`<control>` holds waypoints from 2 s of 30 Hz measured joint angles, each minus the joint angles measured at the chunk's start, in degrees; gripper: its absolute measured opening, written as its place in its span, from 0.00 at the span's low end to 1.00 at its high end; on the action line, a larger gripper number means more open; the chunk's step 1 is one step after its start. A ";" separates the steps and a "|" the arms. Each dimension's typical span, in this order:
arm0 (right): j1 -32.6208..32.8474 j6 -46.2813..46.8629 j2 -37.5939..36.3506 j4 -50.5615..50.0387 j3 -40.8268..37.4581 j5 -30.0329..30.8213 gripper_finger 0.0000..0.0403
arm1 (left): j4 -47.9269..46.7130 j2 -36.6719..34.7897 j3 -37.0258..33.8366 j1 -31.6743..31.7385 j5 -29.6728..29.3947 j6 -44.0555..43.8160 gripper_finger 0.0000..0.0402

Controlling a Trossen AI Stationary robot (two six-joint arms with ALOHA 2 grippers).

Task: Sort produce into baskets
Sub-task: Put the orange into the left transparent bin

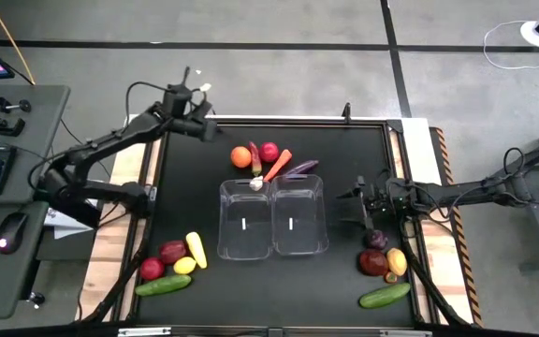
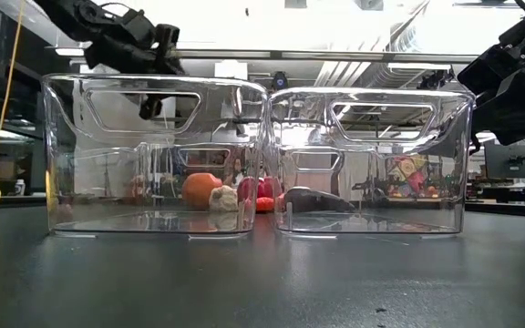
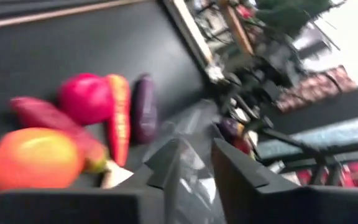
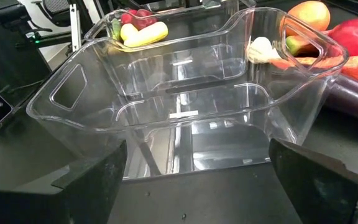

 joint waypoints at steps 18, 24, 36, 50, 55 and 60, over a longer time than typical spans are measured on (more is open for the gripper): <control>-0.02 0.00 0.00 -0.02 0.01 0.02 0.96 | -6.89 3.20 20.00 -16.29 -6.98 20.26 0.71; -0.02 0.00 0.00 -0.02 0.01 0.02 0.96 | -32.55 7.63 33.38 -16.58 -28.89 49.36 0.73; -0.01 0.00 0.01 -0.02 0.01 0.02 0.96 | -38.66 20.16 31.08 -16.85 -36.83 64.26 0.73; -0.02 0.00 0.02 -0.02 0.02 0.02 0.96 | -38.09 29.45 30.62 -16.75 -42.28 63.84 0.73; -0.02 0.00 0.00 -0.02 0.00 0.02 0.96 | -36.72 29.42 30.64 -16.43 -42.10 63.77 0.79; -0.01 0.00 0.02 -0.02 0.01 0.02 0.96 | -32.94 29.43 30.64 -16.30 -42.53 61.72 0.86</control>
